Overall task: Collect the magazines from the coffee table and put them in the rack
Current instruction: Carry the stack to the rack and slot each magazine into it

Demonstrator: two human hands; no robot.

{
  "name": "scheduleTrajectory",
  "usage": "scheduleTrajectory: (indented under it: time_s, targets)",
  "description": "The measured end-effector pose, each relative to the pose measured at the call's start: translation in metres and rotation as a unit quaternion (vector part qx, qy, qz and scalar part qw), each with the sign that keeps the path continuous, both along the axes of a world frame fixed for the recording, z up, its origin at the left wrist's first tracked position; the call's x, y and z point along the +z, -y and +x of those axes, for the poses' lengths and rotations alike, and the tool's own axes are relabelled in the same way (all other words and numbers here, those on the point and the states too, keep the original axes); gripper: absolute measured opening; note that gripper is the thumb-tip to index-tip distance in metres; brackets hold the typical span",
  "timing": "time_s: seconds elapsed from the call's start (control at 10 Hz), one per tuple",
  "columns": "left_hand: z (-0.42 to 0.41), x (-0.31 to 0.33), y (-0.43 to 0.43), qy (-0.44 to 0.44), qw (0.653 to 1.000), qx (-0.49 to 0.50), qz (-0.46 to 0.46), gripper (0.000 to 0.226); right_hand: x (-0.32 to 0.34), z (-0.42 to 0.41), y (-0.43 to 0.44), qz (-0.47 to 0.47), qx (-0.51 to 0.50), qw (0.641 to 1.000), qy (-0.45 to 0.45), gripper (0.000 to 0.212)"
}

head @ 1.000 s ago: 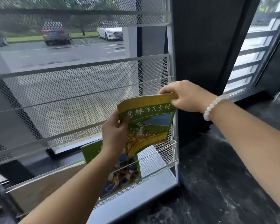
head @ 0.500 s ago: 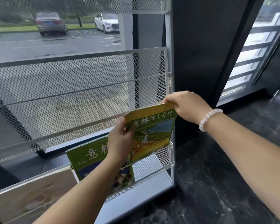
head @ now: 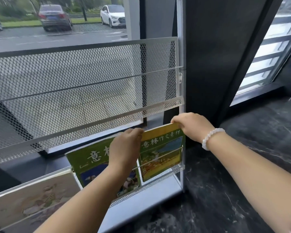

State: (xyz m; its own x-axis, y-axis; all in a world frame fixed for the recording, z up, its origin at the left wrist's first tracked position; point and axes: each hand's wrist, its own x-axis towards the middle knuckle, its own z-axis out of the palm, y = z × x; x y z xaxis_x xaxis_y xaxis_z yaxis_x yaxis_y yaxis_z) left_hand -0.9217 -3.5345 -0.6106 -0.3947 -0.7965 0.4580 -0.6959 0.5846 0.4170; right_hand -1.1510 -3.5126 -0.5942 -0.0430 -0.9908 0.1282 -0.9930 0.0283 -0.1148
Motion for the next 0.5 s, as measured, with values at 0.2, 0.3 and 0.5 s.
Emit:
scheduleTrajectory:
  time_s: [0.2,0.3,0.5]
  targets:
    - [0.000,-0.006,0.001,0.084,0.995,0.025,-0.046,0.033,-0.019,-0.002,0.006,-0.011,-0.006,1.000,0.007,0.032]
    - [-0.001,-0.013,0.002,0.139,0.985,0.031,-0.095,0.037,-0.016,-0.001,0.003,-0.036,-0.003,0.999,0.002,0.035]
    - [0.007,-0.011,-0.005,0.141,0.984,-0.009,-0.106,0.038,-0.001,0.008,-0.004,-0.064,0.009,0.998,-0.007,0.040]
